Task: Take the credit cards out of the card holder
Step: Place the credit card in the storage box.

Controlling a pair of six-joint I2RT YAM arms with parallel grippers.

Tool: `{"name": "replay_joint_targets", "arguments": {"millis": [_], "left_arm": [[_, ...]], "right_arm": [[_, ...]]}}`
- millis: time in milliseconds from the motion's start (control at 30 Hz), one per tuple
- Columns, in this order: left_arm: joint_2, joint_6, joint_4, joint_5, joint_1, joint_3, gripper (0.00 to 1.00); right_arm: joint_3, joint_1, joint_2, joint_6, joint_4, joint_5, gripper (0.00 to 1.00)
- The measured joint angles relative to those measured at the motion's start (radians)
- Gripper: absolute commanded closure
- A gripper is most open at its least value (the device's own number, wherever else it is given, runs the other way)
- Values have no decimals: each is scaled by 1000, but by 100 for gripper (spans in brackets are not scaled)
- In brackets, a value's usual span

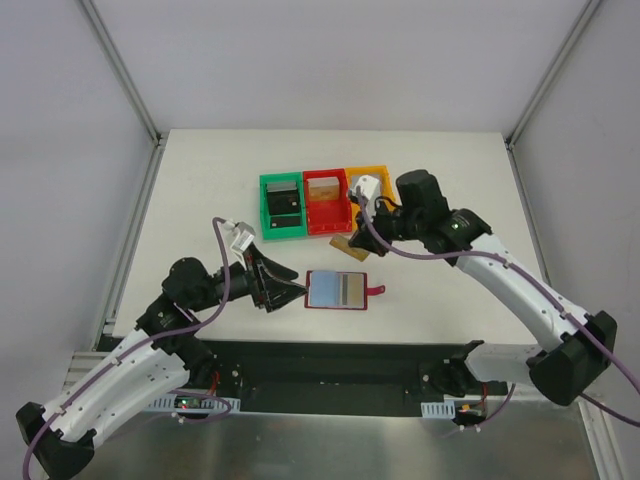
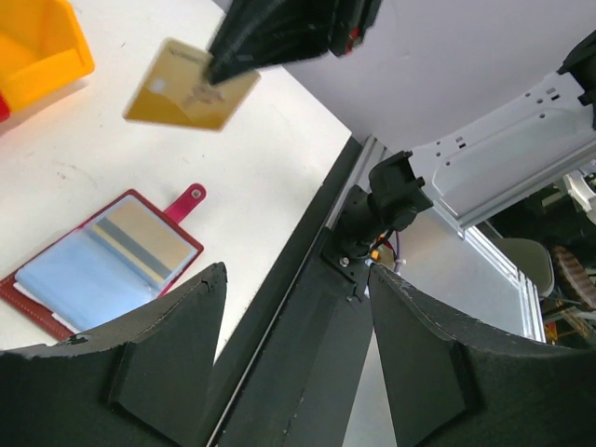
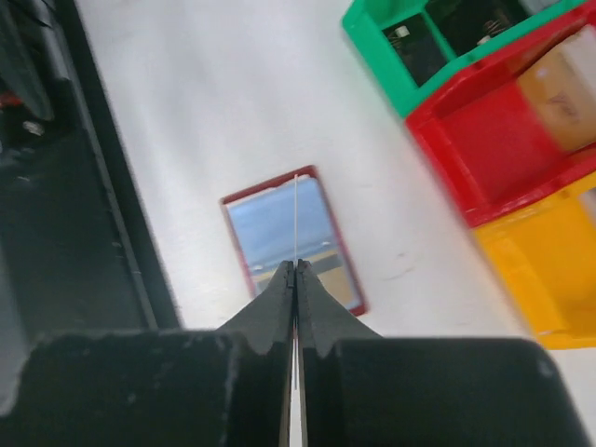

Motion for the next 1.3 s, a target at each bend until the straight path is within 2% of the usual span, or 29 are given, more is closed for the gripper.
{"name": "replay_joint_targets", "arguments": {"millis": [267,500,867,1300], "left_arm": [[-25,0,-70,-22,0,-3,39],[-27,1,-124,-25,0,-6,39],[-2,41,-219,-75,0,-6,39],[0,48,-238,-98,0,-6,39]], "right_arm": [[183,-5,227,-486,-40,48,100],[339,-56,451,-720,-43,25,100],[641,-132,731,-824,-71,-33,100],[596,-123,802,-863,-19,-30,100]]}}
